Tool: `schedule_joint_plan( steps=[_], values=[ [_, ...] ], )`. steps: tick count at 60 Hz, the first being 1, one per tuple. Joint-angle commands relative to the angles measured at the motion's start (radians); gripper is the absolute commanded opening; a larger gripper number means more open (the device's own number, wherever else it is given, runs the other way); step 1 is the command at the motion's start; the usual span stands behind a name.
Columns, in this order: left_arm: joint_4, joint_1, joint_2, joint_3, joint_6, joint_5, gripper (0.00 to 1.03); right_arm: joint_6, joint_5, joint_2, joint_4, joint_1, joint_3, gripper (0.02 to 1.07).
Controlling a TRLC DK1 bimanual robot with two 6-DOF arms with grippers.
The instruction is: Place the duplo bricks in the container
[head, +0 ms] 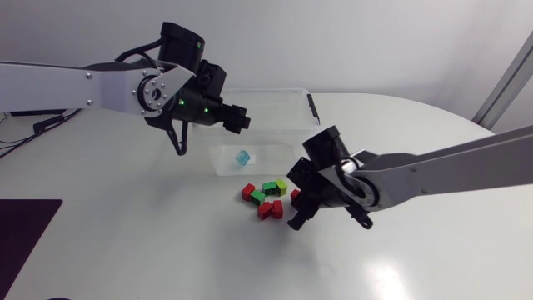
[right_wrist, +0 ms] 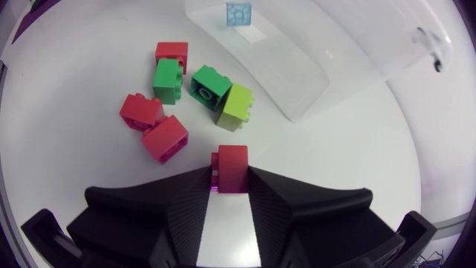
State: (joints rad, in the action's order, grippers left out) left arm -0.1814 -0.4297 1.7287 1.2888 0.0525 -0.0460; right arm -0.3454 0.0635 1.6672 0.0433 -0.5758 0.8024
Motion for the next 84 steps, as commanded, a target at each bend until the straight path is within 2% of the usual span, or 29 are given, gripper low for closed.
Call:
schedule_joint_plan(
  steps=[1,11,16,24,35,48,50,52,58,61,69,84],
  values=[
    [0.007,0.011,-0.064,0.012,-0.017,0.006,0.91,-0.021,0.013,-0.121,0.044,0.028,-0.025,0.29],
    [-0.113,-0.041,-0.210,-0.043,-0.010,0.006,0.89,-0.020,-0.001,-0.293,0.193,0.086,0.081,0.29],
    [-0.202,-0.078,-0.241,-0.059,0.001,0.006,0.83,-0.006,-0.030,-0.320,0.247,0.114,0.164,0.29],
    [-0.268,-0.124,-0.256,-0.128,0.032,0.005,0.83,0.026,-0.050,-0.279,0.262,0.137,0.307,0.30],
    [-0.259,-0.211,-0.195,-0.247,0.053,0.003,0.83,0.077,-0.060,-0.153,0.221,0.134,0.432,0.30],
    [-0.202,-0.293,-0.070,-0.283,0.055,0.003,0.83,0.103,-0.070,0.037,0.181,0.134,0.555,0.32],
    [-0.185,-0.297,-0.054,-0.286,0.058,0.003,0.83,0.103,-0.070,0.063,0.173,0.136,0.569,0.34],
    [-0.171,-0.297,-0.034,-0.284,0.064,0.003,0.83,0.103,-0.070,0.088,0.170,0.136,0.584,0.42],
    [-0.150,-0.294,0.014,-0.270,0.078,0.003,0.83,0.105,-0.068,0.126,0.175,0.137,0.610,0.91],
    [-0.135,-0.293,0.032,-0.266,0.079,0.003,0.83,0.105,-0.068,0.118,0.178,0.137,0.604,1.00],
    [-0.107,-0.293,0.088,-0.258,0.096,0.003,0.82,0.103,-0.070,0.003,0.178,0.134,0.505,1.01],
    [-0.038,-0.277,0.134,-0.237,0.101,0.003,0.78,0.100,-0.108,-0.334,0.227,0.094,0.196,1.01]
  ],
)
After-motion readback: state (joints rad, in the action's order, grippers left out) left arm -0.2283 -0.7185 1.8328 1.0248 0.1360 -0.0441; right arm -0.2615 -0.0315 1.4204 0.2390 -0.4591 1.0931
